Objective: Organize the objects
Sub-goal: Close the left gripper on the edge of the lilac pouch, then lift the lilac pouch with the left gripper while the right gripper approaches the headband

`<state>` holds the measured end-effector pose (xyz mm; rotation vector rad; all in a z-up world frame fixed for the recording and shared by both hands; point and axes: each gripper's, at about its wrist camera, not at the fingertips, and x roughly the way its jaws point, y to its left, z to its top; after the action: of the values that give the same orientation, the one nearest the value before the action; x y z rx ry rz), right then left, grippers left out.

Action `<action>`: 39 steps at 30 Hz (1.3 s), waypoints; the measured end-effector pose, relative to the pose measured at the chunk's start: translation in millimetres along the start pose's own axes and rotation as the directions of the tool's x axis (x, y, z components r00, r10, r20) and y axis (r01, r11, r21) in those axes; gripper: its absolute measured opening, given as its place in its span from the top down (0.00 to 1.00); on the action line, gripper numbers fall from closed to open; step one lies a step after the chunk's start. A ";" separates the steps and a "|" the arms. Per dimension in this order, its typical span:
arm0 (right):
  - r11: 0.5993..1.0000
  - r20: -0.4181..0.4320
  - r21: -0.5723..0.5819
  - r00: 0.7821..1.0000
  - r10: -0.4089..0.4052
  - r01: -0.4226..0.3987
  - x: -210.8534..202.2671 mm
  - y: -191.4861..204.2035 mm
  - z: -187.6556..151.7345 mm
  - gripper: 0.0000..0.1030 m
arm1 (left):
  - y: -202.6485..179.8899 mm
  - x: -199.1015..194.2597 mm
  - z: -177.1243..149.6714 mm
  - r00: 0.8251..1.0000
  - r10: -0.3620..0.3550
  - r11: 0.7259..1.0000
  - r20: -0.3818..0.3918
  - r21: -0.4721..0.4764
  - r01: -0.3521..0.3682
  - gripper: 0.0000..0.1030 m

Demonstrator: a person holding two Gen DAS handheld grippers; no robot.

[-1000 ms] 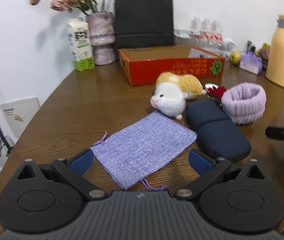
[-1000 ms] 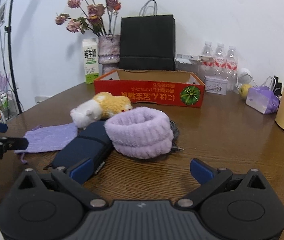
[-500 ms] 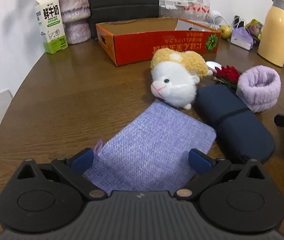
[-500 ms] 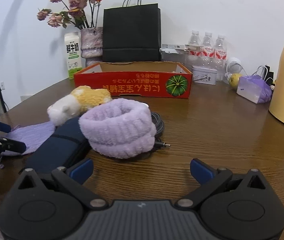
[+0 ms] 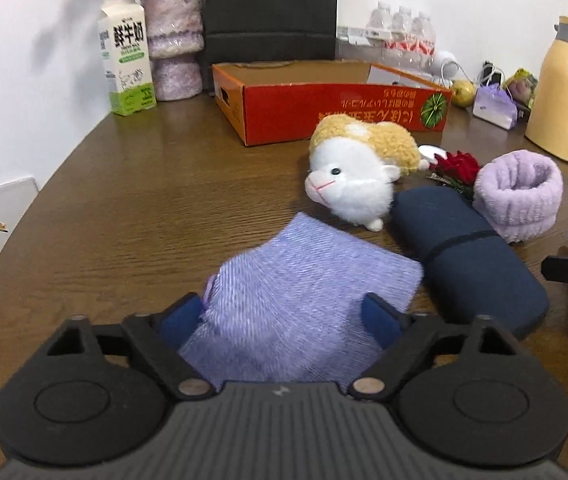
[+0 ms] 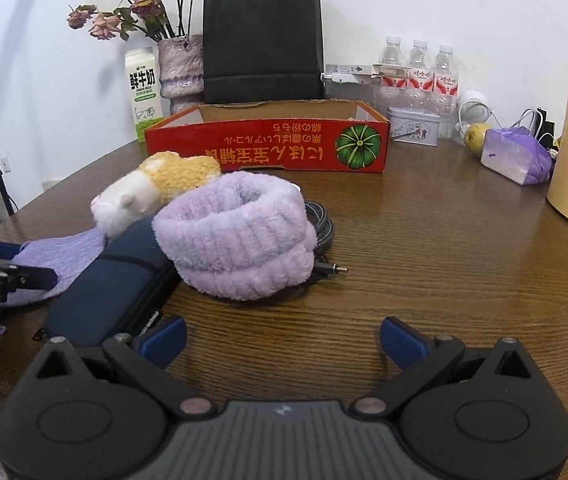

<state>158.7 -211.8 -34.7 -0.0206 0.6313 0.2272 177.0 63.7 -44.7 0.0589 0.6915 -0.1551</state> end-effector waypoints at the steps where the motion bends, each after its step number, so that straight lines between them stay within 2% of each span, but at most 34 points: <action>1: 1.000 0.000 0.001 1.000 0.002 -0.002 0.0 0.0 -0.1 0.00 | -3.0 -3.3 -2.4 1.000 0.009 1.000 0.009 -0.008 -0.009 0.25; 4: 1.000 0.001 0.003 1.000 0.007 -0.007 0.0 0.1 -0.4 0.00 | -11.9 -12.6 -9.8 0.998 0.046 0.998 0.033 -0.040 -0.044 0.38; 6: 1.000 0.005 0.005 1.000 0.008 -0.008 -0.8 0.3 -0.8 0.00 | -18.8 -18.9 -15.1 0.996 0.076 0.995 0.051 -0.069 -0.072 0.52; 7: 1.000 0.007 0.006 1.000 0.008 -0.008 -1.1 0.1 -0.9 0.00 | -23.0 -21.7 -17.8 0.994 0.092 0.993 0.060 -0.084 -0.087 0.56; 9: 1.000 0.009 0.008 1.000 0.009 -0.009 -1.6 -0.1 -1.1 0.00 | -28.0 -25.7 -21.4 0.991 0.113 0.988 0.074 -0.113 -0.104 0.72; 12: 1.000 0.015 0.009 1.000 0.010 -0.010 -2.5 -0.4 -1.5 0.00 | -30.7 -30.1 -25.7 0.986 0.142 0.978 0.088 -0.165 -0.126 0.87; 17: 1.000 0.024 0.020 1.000 0.016 -0.016 -3.9 -2.7 -1.7 0.00 | -26.3 -36.2 -29.7 0.987 0.132 0.969 0.094 -0.224 -0.108 0.90; 21: 1.000 0.035 0.020 0.999 0.015 -0.015 -5.9 -2.9 -2.3 0.00 | -27.3 -45.5 -30.2 0.985 0.137 0.967 0.103 -0.229 -0.110 0.90; 27: 1.000 0.052 0.012 0.999 0.013 -0.014 -8.8 -1.8 -3.3 0.00 | -26.5 -64.2 -25.7 0.976 0.151 0.967 0.158 -0.228 -0.112 0.90; 32: 0.999 0.061 -0.038 0.998 0.022 -0.020 -10.4 6.9 -1.2 0.00 | -25.7 -78.0 -21.7 0.968 0.151 0.967 0.202 -0.234 -0.102 0.90; 39: 0.995 0.116 -0.104 0.993 0.011 0.001 -12.4 20.4 19.4 0.00 | -24.6 -87.7 -15.9 0.956 0.163 0.966 0.244 -0.234 -0.105 0.90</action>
<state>155.9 -192.7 -10.7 -0.1051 0.5034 0.2643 96.4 51.8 -1.0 -0.1244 0.4343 0.0461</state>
